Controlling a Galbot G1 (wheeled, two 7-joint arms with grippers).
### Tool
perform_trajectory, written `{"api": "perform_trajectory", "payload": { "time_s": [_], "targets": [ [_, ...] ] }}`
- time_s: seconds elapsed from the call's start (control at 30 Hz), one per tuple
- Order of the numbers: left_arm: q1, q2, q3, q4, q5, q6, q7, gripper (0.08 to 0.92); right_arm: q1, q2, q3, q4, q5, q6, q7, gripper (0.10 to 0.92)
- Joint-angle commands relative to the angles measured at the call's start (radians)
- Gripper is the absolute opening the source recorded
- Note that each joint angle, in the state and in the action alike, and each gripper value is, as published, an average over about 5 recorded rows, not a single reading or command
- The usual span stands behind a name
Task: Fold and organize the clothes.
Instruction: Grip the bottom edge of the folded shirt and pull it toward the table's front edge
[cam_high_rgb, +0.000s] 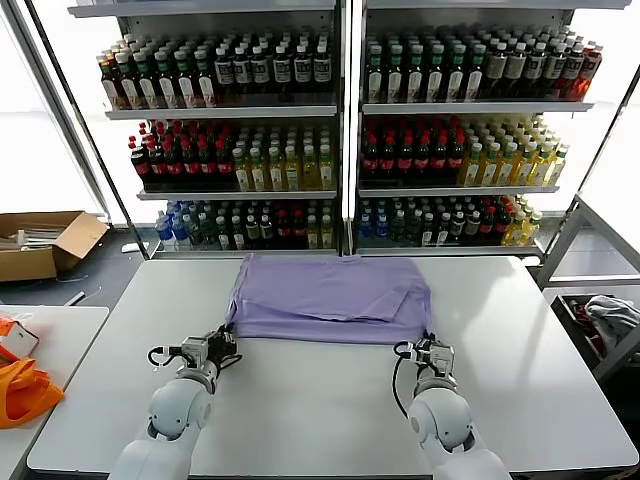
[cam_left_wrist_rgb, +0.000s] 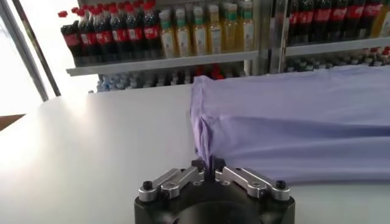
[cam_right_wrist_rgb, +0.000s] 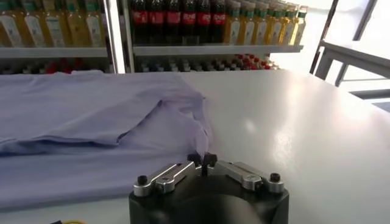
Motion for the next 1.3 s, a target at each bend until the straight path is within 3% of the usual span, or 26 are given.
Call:
{"api": "perform_trajectory", "payload": {
  "time_s": [0.03, 0.2, 0.37, 0.63, 0.8, 1.07, 1.3],
  "targets": [
    [0.187, 0.013, -0.022, -0.305, 0.030, 0.010, -0.023, 0.095, -0.102, -0.016, -0.002, 0.218, -0.018, -0.008, 0.030, 0.125],
    [0.367, 0.006, -0.045, -0.483, 0.049, 0.009, -0.052, 0.092, -0.273, -0.029, 0.011, 0.362, -0.069, -0.008, 0.032, 0.125],
    [0.525, -0.007, -0.041, -0.577, 0.098, -0.019, -0.064, 0.092, -0.438, -0.041, 0.033, 0.447, -0.096, 0.002, 0.035, 0.125],
    [0.686, -0.024, -0.052, -0.623, 0.169, -0.053, -0.079, 0.092, -0.622, -0.085, 0.061, 0.517, -0.164, 0.027, 0.052, 0.125],
    [0.734, -0.036, -0.063, -0.586, 0.195, -0.081, -0.069, 0.092, -0.694, -0.110, 0.053, 0.492, -0.181, 0.067, 0.047, 0.142],
    [0.790, -0.065, -0.038, -0.588, 0.224, -0.087, -0.059, 0.104, -0.721, -0.109, 0.051, 0.493, -0.195, 0.099, 0.050, 0.354],
    [0.759, -0.071, -0.067, -0.697, 0.242, -0.103, -0.051, 0.286, -0.680, -0.111, 0.086, 0.581, -0.153, 0.099, 0.046, 0.554]
  ]
}}
